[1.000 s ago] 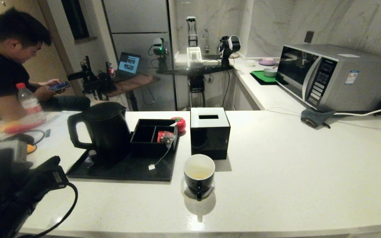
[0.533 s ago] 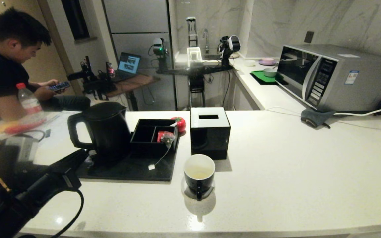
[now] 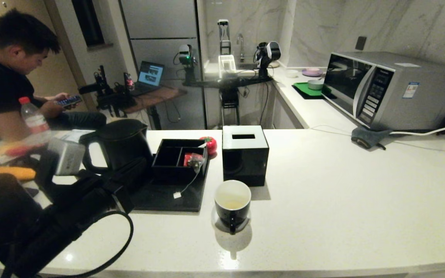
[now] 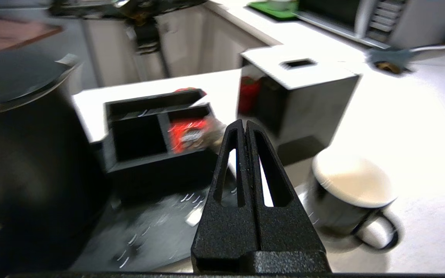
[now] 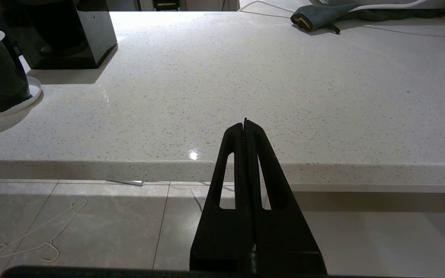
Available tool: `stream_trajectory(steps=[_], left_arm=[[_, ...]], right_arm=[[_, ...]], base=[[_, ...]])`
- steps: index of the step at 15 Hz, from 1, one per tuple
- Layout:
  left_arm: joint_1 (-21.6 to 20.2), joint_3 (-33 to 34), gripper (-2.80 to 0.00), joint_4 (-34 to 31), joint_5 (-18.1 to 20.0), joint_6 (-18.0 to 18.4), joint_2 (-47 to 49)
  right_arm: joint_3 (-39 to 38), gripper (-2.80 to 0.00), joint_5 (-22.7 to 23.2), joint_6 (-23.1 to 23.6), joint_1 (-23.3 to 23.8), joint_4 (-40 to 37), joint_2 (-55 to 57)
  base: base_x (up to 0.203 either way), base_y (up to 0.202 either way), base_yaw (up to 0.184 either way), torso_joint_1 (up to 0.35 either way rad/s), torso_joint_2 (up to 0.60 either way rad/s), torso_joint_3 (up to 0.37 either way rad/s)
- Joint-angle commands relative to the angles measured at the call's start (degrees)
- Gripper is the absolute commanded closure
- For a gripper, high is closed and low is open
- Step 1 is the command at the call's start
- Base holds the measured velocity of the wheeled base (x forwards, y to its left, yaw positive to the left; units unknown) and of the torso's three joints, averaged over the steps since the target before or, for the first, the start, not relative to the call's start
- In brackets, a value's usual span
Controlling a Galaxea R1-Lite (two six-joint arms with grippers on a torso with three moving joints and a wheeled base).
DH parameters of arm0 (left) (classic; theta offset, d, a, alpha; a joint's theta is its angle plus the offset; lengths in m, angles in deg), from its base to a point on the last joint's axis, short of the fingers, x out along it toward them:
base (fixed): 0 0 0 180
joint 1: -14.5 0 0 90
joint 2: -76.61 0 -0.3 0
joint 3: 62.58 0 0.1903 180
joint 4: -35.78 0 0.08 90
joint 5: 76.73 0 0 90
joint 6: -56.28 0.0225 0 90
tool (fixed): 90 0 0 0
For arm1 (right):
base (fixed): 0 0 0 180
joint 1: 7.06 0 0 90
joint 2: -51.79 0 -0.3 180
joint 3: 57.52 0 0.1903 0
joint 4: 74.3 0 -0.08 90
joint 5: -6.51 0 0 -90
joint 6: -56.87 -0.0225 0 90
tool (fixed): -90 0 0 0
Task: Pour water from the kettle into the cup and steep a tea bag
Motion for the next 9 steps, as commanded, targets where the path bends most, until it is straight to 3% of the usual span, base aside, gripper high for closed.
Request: stream_trajectory(steps=[1,9], left_arm=[[2.2,-6.0,0.00,-7.1,-0.1,0.0,0.3],[2.8,-27.2,0.00,-41.2,-0.1,0.0,0.0]], right_arm=[[0.0,0.00,0.0,0.0,0.0,0.0,0.0],[0.0,0.00,0.0,0.0,0.0,0.0,0.0]], base=[[0.000,0.000,0.000,0.000,0.00,0.000],[0.000,0.000,0.000,0.000,0.00,0.000]])
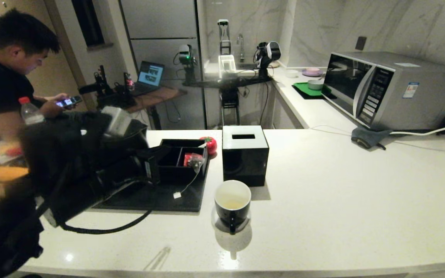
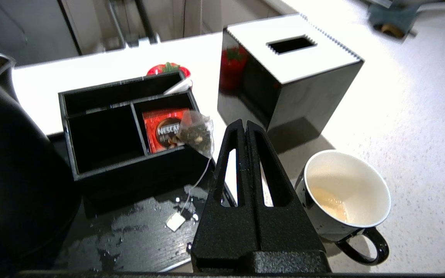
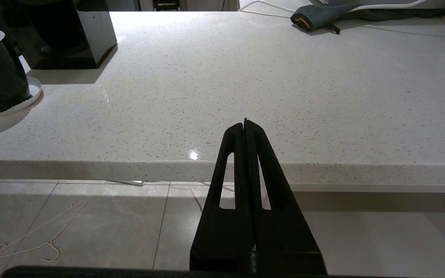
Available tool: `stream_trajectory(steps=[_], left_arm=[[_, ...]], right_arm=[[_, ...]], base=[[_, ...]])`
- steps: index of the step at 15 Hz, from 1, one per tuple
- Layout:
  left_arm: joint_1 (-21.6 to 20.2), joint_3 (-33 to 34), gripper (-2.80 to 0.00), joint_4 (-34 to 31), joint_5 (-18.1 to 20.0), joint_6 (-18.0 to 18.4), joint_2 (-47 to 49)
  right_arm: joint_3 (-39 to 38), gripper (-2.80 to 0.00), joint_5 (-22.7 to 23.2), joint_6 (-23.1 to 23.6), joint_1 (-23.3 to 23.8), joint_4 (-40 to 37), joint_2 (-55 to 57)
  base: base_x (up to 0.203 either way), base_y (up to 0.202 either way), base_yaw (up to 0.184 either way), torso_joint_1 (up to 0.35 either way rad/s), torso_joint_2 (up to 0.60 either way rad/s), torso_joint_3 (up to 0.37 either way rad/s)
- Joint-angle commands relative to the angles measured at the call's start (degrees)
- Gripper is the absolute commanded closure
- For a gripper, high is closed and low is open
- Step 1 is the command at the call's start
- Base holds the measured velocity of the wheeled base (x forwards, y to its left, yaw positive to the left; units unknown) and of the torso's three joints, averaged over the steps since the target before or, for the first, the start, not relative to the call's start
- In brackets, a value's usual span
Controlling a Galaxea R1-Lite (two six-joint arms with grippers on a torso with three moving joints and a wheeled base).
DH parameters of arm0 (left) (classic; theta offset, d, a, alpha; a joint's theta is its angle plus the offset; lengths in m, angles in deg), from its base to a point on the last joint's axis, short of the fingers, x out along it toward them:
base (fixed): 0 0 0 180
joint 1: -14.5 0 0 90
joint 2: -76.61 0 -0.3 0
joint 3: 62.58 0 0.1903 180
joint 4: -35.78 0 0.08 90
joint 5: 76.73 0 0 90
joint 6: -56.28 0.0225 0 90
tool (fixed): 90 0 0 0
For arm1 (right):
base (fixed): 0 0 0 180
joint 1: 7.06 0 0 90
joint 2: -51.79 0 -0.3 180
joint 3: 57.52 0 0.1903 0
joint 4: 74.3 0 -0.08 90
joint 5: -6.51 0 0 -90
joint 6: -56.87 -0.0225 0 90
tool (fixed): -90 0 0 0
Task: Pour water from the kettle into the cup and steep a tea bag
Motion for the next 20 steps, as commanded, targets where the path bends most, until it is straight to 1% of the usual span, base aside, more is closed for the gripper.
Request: stream_trajectory(steps=[1,3,7,10,18,19,20], left_arm=[[0.1,-5.9,0.00,-9.0,0.1,-0.1,0.3],[0.0,-10.2,0.00,-15.1,0.0,-0.1,1.6],[-0.1,-17.6,0.00,-21.5,-0.2,-0.1,5.5],[-0.2,-22.1,0.00,-28.3,-0.3,-0.1,7.3],[0.2,-29.1,0.00,-29.5,-0.7,0.3,16.5],[0.2,-29.9,0.00,-29.9,-0.7,0.3,17.3],[0.2,-30.9,0.00,-31.8,-0.9,0.4,17.8]], right_arm=[[0.0,0.00,0.0,0.0,0.0,0.0,0.0],[0.0,0.00,0.0,0.0,0.0,0.0,0.0],[0.0,0.00,0.0,0.0,0.0,0.0,0.0],[0.0,0.00,0.0,0.0,0.0,0.0,0.0],[0.0,0.00,0.0,0.0,0.0,0.0,0.0],[0.0,0.00,0.0,0.0,0.0,0.0,0.0],[0.0,0.00,0.0,0.0,0.0,0.0,0.0]], base=[[0.000,0.000,0.000,0.000,0.00,0.000],[0.000,0.000,0.000,0.000,0.00,0.000],[0.000,0.000,0.000,0.000,0.00,0.000],[0.000,0.000,0.000,0.000,0.00,0.000],[0.000,0.000,0.000,0.000,0.00,0.000],[0.000,0.000,0.000,0.000,0.00,0.000],[0.000,0.000,0.000,0.000,0.00,0.000]])
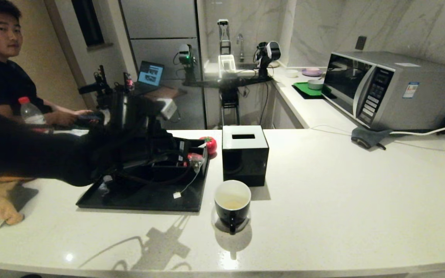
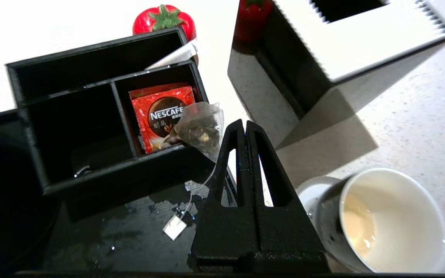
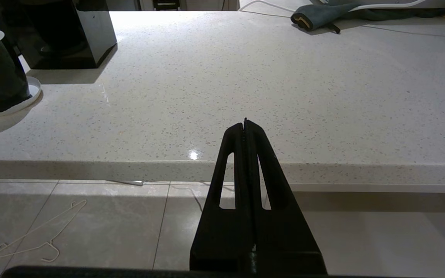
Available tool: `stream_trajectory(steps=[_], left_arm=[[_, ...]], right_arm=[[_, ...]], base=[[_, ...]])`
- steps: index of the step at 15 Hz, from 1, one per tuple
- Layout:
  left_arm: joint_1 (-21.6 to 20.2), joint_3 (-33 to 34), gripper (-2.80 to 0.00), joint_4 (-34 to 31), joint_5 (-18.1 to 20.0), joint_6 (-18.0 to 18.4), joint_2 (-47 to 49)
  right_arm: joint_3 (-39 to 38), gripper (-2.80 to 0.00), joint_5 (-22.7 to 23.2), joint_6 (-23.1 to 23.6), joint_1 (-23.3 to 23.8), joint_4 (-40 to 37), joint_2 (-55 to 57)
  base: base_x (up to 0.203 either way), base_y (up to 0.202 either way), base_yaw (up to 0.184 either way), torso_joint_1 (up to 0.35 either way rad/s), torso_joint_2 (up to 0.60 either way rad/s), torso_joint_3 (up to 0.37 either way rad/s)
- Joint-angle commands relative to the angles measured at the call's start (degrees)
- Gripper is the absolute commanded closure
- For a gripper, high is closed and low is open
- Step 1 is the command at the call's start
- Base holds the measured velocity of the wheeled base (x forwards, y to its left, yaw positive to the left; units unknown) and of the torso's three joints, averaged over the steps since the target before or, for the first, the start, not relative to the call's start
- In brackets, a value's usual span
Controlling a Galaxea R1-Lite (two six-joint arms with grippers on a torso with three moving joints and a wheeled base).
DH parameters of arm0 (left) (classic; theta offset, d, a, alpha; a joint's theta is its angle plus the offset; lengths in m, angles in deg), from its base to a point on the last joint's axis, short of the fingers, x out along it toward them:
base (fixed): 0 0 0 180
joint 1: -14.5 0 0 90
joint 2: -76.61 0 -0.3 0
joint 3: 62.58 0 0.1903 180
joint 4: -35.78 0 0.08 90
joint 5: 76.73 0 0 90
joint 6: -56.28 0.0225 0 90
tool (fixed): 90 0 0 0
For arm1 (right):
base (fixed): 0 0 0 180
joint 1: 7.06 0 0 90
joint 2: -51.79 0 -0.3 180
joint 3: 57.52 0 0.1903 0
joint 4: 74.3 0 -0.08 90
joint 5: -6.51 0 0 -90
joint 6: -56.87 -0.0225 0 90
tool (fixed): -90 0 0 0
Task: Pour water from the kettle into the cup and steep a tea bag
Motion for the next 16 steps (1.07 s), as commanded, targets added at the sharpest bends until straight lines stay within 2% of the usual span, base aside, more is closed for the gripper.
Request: stream_trajectory(steps=[1,5,12,16], left_arm=[[0.0,-2.6,0.00,-2.6,-0.7,0.0,2.9],[-0.2,-6.7,0.00,-4.5,-1.3,0.0,6.0],[-0.4,-14.0,0.00,-13.3,-1.6,0.9,9.4],[-1.0,-14.6,0.00,-14.3,-1.6,1.8,9.8]], right_arm=[[0.0,0.00,0.0,0.0,0.0,0.0,0.0],[0.0,0.00,0.0,0.0,0.0,0.0,0.0],[0.0,0.00,0.0,0.0,0.0,0.0,0.0],[0.0,0.00,0.0,0.0,0.0,0.0,0.0]], base=[[0.000,0.000,0.000,0.000,0.00,0.000],[0.000,0.000,0.000,0.000,0.00,0.000],[0.000,0.000,0.000,0.000,0.00,0.000],[0.000,0.000,0.000,0.000,0.00,0.000]])
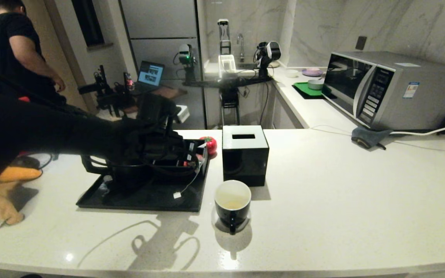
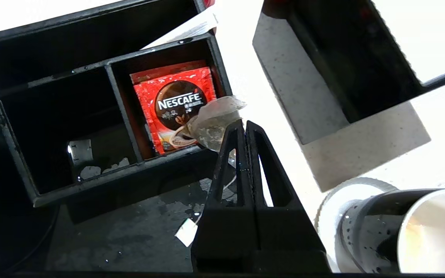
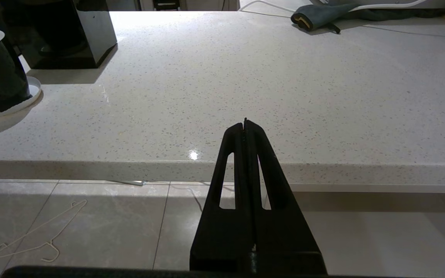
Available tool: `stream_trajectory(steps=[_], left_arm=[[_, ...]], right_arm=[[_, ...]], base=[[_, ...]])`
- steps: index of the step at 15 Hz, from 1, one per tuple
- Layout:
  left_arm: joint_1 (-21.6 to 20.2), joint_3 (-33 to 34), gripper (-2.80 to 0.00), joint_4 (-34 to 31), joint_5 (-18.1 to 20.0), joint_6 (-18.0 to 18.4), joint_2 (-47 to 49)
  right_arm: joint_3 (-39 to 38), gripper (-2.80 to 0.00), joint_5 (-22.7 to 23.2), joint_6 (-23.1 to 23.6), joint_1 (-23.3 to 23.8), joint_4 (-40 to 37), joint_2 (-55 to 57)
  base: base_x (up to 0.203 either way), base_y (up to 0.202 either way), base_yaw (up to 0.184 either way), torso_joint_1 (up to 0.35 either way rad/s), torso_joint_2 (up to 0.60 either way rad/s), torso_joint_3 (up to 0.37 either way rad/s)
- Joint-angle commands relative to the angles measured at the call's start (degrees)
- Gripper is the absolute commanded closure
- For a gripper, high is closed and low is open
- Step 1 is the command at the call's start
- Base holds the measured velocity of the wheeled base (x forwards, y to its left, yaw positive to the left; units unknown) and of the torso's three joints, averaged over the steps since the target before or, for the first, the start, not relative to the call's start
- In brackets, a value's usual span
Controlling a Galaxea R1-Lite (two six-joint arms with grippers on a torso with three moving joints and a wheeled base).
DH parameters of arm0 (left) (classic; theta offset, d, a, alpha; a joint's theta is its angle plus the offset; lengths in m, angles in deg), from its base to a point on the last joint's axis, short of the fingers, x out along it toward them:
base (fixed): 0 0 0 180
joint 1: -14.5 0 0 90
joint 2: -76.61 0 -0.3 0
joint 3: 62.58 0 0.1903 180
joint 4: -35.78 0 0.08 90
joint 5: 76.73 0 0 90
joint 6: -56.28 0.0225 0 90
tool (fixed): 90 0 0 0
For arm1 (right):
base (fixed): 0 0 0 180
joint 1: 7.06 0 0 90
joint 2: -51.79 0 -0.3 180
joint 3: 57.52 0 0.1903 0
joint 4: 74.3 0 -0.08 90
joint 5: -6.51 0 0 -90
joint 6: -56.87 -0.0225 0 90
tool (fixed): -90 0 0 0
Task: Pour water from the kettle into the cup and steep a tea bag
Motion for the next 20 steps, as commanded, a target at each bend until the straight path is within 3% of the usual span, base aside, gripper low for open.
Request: stream_trajectory(steps=[1,10,11,20], left_arm=[[-0.2,-0.2,0.00,0.1,-0.1,-0.1,0.5],[-0.3,0.1,0.00,0.1,-1.5,0.1,1.2],[-0.3,0.1,-2.80,0.1,-1.5,0.2,1.2],[-0.2,0.2,-2.80,0.8,-1.4,0.3,3.0]], right_arm=[[0.0,0.00,0.0,0.0,0.0,0.0,0.0],[0.0,0.00,0.0,0.0,0.0,0.0,0.0],[0.0,0.00,0.0,0.0,0.0,0.0,0.0],[0.0,0.00,0.0,0.0,0.0,0.0,0.0]], base=[[0.000,0.000,0.000,0.000,0.00,0.000],[0.000,0.000,0.000,0.000,0.00,0.000],[0.000,0.000,0.000,0.000,0.00,0.000],[0.000,0.000,0.000,0.000,0.00,0.000]])
